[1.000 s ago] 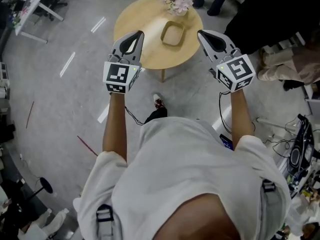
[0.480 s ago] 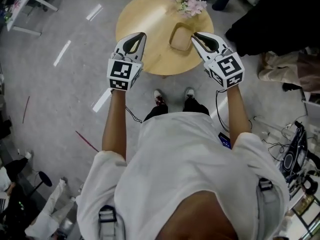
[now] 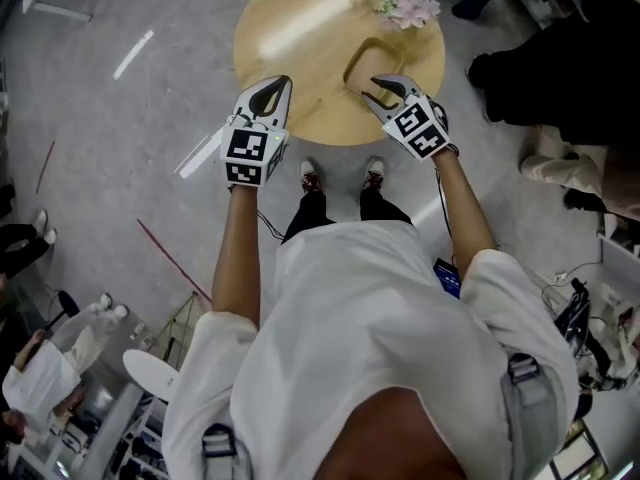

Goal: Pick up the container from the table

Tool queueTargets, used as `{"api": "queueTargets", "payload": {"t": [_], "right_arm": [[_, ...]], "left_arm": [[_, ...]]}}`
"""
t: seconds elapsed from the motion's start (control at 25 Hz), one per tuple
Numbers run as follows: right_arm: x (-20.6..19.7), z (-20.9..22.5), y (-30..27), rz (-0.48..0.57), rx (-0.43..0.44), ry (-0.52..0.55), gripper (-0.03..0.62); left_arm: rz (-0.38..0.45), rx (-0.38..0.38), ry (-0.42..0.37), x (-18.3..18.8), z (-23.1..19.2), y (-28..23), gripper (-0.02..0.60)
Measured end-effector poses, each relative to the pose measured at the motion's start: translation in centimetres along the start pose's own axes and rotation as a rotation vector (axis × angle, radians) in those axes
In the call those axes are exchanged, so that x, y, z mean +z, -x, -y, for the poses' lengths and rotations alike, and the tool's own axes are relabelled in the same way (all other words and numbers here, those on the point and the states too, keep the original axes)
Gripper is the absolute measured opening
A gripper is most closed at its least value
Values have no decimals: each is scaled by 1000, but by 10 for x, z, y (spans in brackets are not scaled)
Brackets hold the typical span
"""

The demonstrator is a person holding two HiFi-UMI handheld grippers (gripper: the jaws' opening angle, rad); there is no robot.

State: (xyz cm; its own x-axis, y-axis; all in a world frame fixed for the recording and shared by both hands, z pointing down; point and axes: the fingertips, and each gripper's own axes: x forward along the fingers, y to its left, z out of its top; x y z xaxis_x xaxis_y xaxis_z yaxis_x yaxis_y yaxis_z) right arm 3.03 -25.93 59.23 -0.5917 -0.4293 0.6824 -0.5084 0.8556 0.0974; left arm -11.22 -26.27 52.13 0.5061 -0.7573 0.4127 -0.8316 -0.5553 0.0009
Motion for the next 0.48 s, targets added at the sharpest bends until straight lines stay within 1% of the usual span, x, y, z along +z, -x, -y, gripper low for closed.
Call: {"api": "queueTargets", "payload": {"t": [0.12, 0.24, 0.36, 0.48], "right_arm": [[-38, -7, -30, -91, 74, 27, 146], [-65, -11, -56, -177, 125, 49, 146], [-87, -13, -75, -243, 148, 55, 146], [-99, -9, -85, -295, 146, 74, 146]], "left_arm": [[-38, 18, 29, -19, 4, -1, 15], [-76, 36, 54, -36, 3, -3, 15], [-103, 50, 74, -49, 3, -4, 15], [-124, 57, 94, -58, 4, -4, 15]]}}
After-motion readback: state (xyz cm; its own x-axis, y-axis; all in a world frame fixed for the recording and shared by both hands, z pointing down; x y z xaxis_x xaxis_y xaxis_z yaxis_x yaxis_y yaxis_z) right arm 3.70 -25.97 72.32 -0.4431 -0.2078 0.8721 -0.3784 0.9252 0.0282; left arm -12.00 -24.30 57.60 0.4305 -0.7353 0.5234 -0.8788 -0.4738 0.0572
